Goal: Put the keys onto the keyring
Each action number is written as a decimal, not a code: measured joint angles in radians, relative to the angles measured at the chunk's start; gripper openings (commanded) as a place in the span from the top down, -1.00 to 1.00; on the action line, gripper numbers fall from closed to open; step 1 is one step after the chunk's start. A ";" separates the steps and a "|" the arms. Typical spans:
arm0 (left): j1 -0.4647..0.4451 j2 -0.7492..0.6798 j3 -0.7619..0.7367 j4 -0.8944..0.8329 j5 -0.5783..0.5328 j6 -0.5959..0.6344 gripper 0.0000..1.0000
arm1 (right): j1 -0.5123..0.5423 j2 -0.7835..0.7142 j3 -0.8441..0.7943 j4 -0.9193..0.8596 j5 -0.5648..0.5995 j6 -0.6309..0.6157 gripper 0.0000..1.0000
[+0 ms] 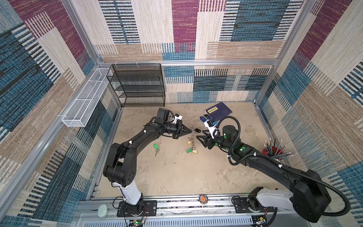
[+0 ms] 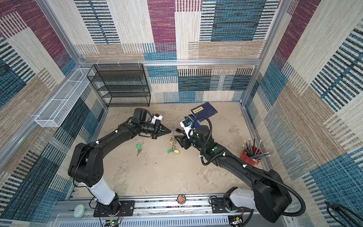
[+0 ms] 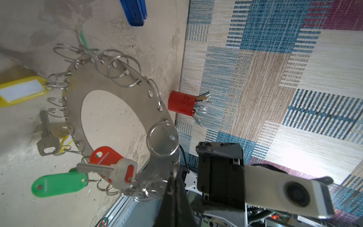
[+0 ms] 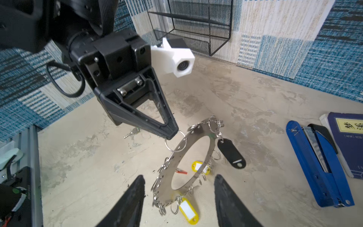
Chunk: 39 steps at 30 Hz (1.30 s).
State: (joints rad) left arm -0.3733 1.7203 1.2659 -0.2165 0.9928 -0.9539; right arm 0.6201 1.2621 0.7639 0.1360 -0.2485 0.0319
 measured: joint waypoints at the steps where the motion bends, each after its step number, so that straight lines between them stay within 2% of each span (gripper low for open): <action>1: 0.000 -0.005 0.004 -0.018 -0.004 0.010 1.00 | 0.011 0.009 0.000 0.002 0.011 -0.011 -0.08; 9: -0.007 -0.026 0.034 -0.126 -0.054 0.044 1.00 | 0.090 0.092 0.041 0.010 0.129 -0.087 0.15; 21: -0.029 -0.056 0.055 -0.199 -0.127 0.068 1.00 | 0.134 0.130 0.071 0.031 0.206 -0.129 0.40; 26: -0.040 -0.058 0.067 -0.215 -0.148 0.067 1.00 | 0.138 0.141 0.080 0.031 0.224 -0.135 0.38; 30: -0.045 -0.062 0.067 -0.219 -0.153 0.067 1.00 | 0.142 0.157 0.092 0.038 0.243 -0.134 0.18; 39: -0.054 -0.067 0.067 -0.222 -0.184 0.062 1.00 | 0.142 0.177 0.098 0.048 0.272 -0.111 0.28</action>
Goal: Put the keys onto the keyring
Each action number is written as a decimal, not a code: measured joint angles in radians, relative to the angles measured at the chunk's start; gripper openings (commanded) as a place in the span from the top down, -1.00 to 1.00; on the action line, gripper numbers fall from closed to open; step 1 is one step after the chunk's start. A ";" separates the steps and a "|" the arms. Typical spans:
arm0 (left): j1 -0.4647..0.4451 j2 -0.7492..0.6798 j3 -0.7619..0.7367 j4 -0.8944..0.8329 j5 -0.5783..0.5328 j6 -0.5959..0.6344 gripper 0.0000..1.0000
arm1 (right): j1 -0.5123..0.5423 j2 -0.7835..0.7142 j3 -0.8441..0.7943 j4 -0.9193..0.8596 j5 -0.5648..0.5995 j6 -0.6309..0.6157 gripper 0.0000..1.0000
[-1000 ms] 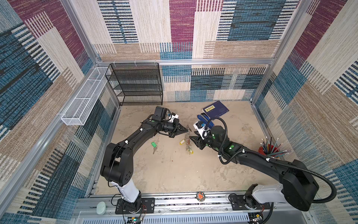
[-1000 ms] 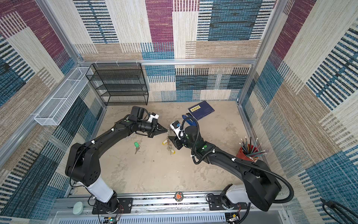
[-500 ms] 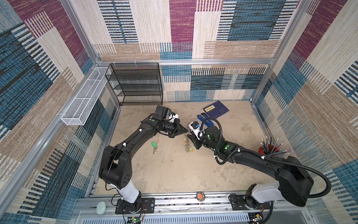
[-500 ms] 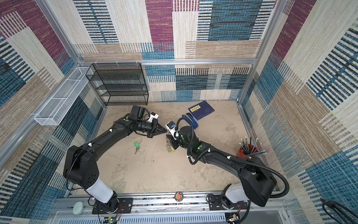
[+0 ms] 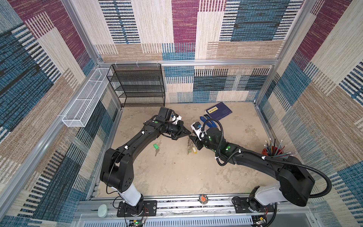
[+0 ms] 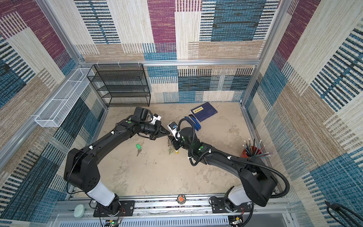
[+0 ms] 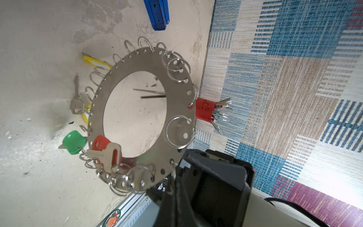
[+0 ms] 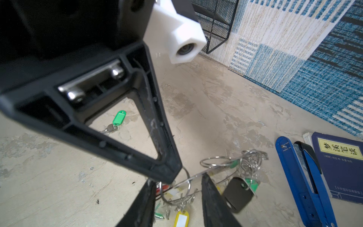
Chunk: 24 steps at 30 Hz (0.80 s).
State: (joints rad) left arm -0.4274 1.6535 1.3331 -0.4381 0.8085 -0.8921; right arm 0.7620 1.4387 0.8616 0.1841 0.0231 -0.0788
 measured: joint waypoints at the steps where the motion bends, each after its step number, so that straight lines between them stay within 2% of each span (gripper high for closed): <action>1: 0.000 -0.001 0.000 0.000 -0.002 -0.003 1.00 | 0.000 0.002 0.000 0.003 0.005 0.004 0.31; 8: -0.003 -0.018 0.000 0.013 -0.019 -0.030 1.00 | 0.002 0.006 -0.002 0.009 0.014 0.029 0.55; 16: -0.003 -0.023 -0.005 0.023 -0.024 -0.048 1.00 | 0.000 -0.011 -0.022 0.009 0.033 0.044 0.94; 24: -0.005 -0.024 -0.019 0.031 -0.019 -0.071 1.00 | 0.001 -0.024 -0.039 0.013 0.039 0.047 1.00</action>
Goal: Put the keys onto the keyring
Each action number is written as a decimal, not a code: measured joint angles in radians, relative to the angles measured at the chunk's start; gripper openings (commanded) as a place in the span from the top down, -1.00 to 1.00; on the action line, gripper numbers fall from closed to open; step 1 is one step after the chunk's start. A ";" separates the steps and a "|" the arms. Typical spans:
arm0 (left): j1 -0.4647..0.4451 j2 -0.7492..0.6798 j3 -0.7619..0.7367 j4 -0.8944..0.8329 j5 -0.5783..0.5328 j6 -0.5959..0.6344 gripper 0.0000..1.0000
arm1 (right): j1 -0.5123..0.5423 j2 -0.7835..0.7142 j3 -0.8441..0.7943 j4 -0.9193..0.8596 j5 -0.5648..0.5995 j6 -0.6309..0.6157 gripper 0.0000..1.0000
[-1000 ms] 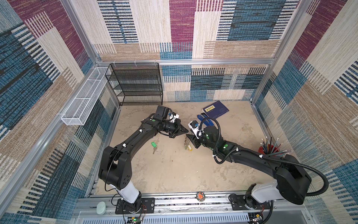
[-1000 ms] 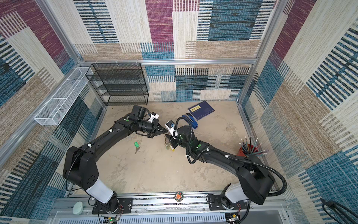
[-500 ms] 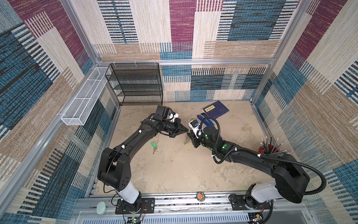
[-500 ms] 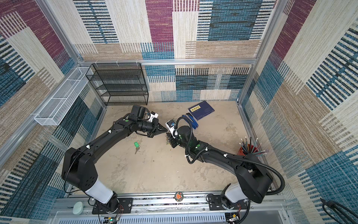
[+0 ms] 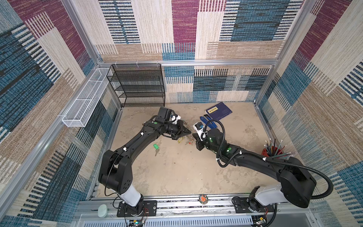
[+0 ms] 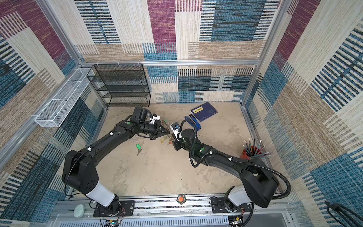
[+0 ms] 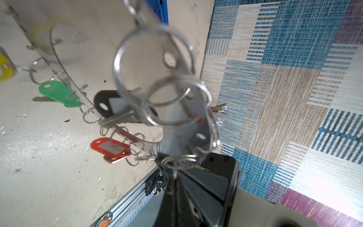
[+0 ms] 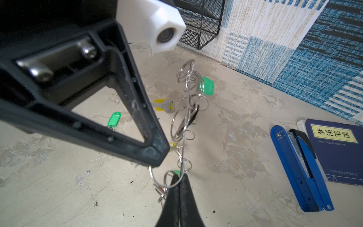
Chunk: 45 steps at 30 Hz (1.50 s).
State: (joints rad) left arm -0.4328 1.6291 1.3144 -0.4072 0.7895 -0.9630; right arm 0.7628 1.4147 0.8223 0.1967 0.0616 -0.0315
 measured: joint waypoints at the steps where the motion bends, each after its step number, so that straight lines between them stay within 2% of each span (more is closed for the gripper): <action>1: 0.000 0.000 -0.002 0.001 0.001 -0.001 1.00 | 0.000 -0.001 -0.002 0.000 -0.001 0.000 1.00; 2: 0.000 0.000 -0.003 0.003 0.002 -0.003 1.00 | 0.000 -0.002 -0.004 0.001 -0.001 0.000 1.00; 3: -0.001 0.000 -0.005 0.006 0.002 -0.003 1.00 | 0.000 -0.003 -0.006 0.001 -0.001 0.000 0.90; 4: -0.002 0.000 -0.008 0.010 0.003 -0.003 1.00 | 0.000 -0.004 -0.007 0.001 -0.001 0.000 0.66; 6: -0.002 0.000 -0.010 0.014 0.003 -0.006 1.00 | 0.000 -0.005 -0.008 0.000 0.002 0.001 0.42; 11: -0.001 0.000 -0.010 0.015 0.000 -0.007 1.00 | 0.023 -0.005 -0.008 0.000 0.023 -0.009 0.27; 22: -0.002 -0.011 -0.016 0.028 -0.004 -0.011 1.00 | 0.045 0.037 0.033 -0.019 0.066 -0.026 0.19; 25: -0.002 -0.012 -0.019 0.028 -0.004 -0.011 1.00 | 0.043 0.036 0.040 -0.016 0.072 -0.023 -0.02; 31: -0.002 -0.011 -0.016 0.023 0.002 -0.005 1.00 | 0.043 -0.014 0.005 -0.012 0.068 -0.018 -0.24; 37: 0.003 0.020 0.065 -0.081 0.002 0.111 1.00 | 0.009 -0.116 -0.032 -0.034 -0.029 -0.019 -0.42; 45: 0.005 0.093 0.244 -0.301 -0.010 0.381 1.00 | -0.114 -0.220 -0.040 -0.074 -0.156 0.066 -0.49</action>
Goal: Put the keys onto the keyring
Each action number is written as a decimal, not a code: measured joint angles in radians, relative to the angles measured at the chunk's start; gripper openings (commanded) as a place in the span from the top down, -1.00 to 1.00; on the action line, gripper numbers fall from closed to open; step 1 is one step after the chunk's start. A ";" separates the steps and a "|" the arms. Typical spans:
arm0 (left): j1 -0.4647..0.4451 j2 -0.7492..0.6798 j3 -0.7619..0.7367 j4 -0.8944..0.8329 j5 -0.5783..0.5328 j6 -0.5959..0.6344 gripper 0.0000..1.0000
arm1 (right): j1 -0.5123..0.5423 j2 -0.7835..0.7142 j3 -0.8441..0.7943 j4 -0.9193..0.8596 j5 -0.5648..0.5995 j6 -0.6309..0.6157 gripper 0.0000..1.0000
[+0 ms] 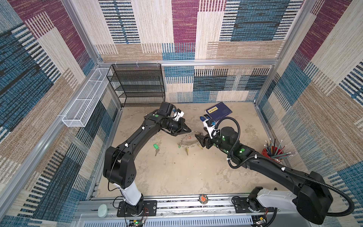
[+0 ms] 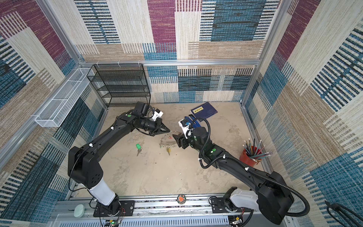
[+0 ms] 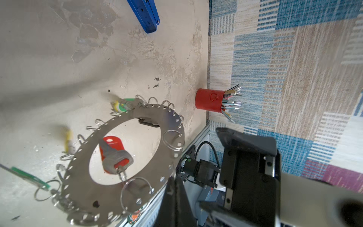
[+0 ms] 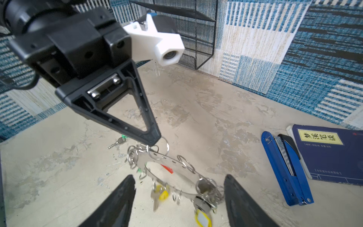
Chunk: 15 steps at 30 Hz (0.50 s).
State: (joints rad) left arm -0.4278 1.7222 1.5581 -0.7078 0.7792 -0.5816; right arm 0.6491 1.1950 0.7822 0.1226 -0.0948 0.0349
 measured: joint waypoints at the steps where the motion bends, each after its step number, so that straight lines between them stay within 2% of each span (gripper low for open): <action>1: 0.000 0.006 0.025 -0.027 -0.010 0.034 1.00 | -0.014 -0.009 0.000 -0.002 -0.012 0.014 -0.52; 9: -0.002 0.042 0.196 -0.221 -0.113 0.286 1.00 | -0.126 -0.005 0.035 -0.015 -0.104 0.124 -0.66; 15: -0.052 0.037 0.259 -0.306 -0.227 0.463 1.00 | -0.154 0.063 0.063 -0.016 -0.145 0.185 -0.63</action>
State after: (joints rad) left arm -0.4797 1.7592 1.8175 -1.0134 0.5522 -0.1184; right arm 0.4946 1.2583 0.8452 0.1070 -0.2398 0.2199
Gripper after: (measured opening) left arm 0.052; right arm 0.827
